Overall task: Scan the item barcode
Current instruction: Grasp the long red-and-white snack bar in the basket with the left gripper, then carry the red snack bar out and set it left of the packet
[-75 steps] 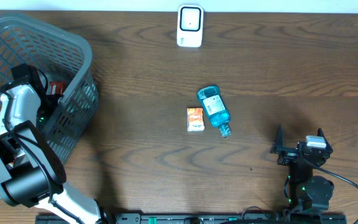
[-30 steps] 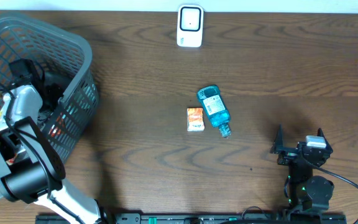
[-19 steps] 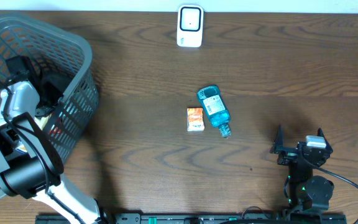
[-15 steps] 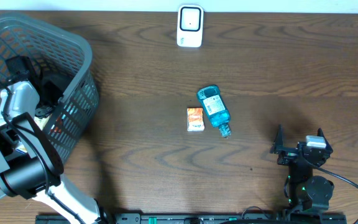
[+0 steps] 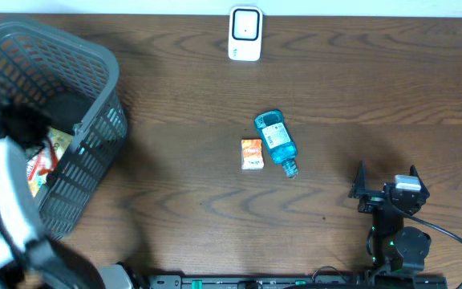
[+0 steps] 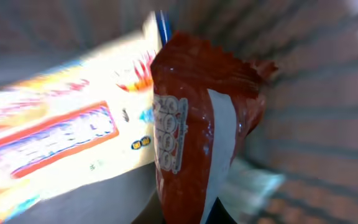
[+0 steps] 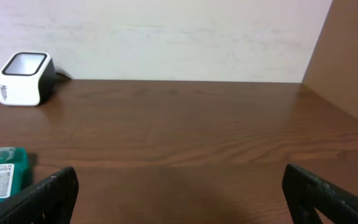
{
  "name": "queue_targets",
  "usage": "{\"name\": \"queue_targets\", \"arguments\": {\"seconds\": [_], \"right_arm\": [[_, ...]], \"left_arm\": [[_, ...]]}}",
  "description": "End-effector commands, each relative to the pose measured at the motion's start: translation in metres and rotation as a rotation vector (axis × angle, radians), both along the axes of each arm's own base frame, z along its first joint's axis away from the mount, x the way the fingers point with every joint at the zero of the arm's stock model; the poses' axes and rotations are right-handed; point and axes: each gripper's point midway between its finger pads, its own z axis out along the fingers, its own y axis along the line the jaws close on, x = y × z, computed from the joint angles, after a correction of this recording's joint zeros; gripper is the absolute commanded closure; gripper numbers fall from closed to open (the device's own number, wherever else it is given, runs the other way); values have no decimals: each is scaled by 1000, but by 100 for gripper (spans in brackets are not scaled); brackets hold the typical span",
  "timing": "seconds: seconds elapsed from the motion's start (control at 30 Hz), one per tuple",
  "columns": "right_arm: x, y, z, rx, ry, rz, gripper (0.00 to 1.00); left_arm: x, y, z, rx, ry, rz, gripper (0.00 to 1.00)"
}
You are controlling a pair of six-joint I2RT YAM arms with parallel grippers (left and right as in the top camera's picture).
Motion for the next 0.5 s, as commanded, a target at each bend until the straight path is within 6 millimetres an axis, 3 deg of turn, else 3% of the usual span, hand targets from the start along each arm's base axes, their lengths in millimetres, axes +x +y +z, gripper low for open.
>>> {"name": "queue_targets", "arguments": {"seconds": [0.0,0.07,0.1,0.23,0.37,0.47], "right_arm": [[0,2,-1,-11,4,10,1],[0,2,-1,-11,4,10,1],[0,2,-1,-11,4,10,1],[0,2,-1,-11,4,10,1],[0,2,-1,-11,4,10,1],[0,2,-1,-12,4,10,1]], "left_arm": [[-20,-4,57,-49,-175,171,92],[-25,-22,84,-90,-271,169,92],[-24,-43,105,-126,-349,99,93],[-20,-121,158,-219,-532,-197,93],[-26,-193,177,-243,-570,-442,93],[-29,-251,177,-234,-551,-671,93]]}}
